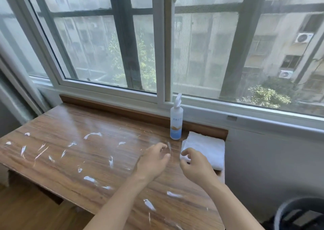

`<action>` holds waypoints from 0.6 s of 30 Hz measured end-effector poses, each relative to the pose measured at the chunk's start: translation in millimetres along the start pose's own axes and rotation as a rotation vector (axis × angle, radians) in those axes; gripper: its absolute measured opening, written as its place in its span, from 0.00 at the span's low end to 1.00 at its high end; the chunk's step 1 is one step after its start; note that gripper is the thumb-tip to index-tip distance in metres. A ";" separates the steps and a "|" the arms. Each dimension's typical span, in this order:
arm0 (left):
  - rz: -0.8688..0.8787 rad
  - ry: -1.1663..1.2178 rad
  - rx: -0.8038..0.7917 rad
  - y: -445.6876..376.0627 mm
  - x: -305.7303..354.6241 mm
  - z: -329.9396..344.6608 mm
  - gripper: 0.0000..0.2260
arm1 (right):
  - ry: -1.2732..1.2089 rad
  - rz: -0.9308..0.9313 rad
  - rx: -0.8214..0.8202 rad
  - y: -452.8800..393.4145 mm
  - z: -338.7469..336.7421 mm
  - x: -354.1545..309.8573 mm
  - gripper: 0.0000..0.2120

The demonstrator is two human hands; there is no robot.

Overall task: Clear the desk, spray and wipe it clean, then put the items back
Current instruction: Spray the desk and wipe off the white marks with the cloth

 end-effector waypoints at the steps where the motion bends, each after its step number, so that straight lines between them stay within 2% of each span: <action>1: 0.006 0.008 0.004 -7.7 2.0 -3.4 0.18 | 0.007 0.004 0.005 -4.8 -1.9 -2.1 0.11; 8: 0.086 0.112 -0.020 -71.0 2.7 -17.4 0.22 | 0.025 0.059 0.098 -34.9 -6.6 -18.0 0.13; 14: 0.173 0.305 -0.113 -146.1 -5.6 -19.6 0.31 | -0.023 0.205 0.225 -53.3 7.0 -23.2 0.15; 18: 0.266 0.384 -0.151 -194.7 -0.2 -14.6 0.36 | -0.069 0.309 0.332 -54.3 17.9 -26.2 0.11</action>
Point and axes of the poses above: each hand's wrist, its own y-axis away from the middle knuckle, its own z-axis out of the palm, x = y × z, the point moved 6 cm from there along -y, towards the middle knuckle
